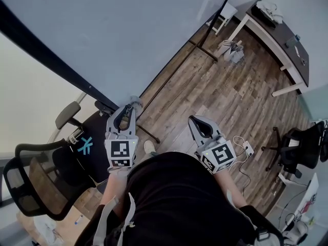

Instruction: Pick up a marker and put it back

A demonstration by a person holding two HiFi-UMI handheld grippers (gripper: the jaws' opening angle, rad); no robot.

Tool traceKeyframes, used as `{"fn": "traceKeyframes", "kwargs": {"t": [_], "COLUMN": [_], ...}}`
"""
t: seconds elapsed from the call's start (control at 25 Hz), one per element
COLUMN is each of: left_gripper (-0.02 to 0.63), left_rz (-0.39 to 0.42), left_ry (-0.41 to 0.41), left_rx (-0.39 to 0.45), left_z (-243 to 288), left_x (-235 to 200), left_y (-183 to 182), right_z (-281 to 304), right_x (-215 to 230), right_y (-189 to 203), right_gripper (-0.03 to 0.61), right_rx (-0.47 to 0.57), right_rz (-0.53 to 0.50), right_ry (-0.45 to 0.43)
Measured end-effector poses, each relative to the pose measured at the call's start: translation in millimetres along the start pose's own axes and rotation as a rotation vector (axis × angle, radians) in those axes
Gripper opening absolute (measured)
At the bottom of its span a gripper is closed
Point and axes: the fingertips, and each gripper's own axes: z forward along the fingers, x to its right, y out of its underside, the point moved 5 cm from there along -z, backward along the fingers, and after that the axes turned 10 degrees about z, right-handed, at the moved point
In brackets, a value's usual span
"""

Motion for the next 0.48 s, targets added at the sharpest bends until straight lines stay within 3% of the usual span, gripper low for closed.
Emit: {"fn": "traceKeyframes", "kwargs": {"t": [0.48], "left_gripper": [0.075], "left_rz": [-0.027], "left_ry": [0.017], "left_rx": [-0.034], "left_z": [7.1], "left_x": [2.2], "left_y": [23.6], "right_z": [5.9], "right_x": [-6.2], "right_y": [5.5], "right_gripper": [0.017], "right_rx": [-0.030], "right_rz": [-0.007], "right_ry": [0.005]}}
